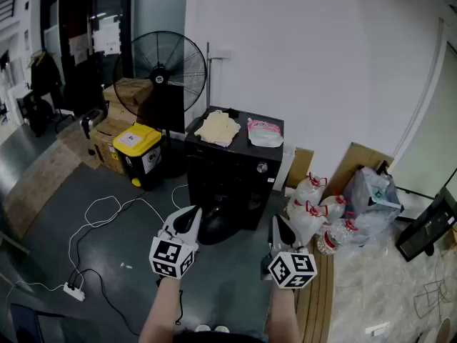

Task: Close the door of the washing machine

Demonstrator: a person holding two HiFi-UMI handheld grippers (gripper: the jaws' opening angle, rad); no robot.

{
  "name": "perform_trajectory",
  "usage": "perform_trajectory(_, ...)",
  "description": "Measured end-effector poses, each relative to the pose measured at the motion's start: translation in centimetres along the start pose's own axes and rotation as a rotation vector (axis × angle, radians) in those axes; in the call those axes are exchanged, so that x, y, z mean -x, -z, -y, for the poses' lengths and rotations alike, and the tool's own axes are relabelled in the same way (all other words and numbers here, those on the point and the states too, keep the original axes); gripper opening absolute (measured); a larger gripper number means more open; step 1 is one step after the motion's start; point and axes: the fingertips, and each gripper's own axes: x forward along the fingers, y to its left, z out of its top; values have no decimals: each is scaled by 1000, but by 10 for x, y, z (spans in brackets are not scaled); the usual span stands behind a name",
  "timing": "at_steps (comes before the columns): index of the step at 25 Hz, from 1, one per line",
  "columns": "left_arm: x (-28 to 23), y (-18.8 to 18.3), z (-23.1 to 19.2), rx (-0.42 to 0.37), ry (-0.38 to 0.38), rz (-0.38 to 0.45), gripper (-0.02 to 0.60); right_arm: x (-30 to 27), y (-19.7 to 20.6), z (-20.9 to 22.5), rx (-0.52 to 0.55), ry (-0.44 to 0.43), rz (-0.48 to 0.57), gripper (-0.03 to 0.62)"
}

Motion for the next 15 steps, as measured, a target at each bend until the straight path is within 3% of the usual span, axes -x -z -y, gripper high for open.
perform_trajectory(15, 5, 6, -6, 9, -20, -13, -1, -8, 10, -2, -13, -6, -22, 8)
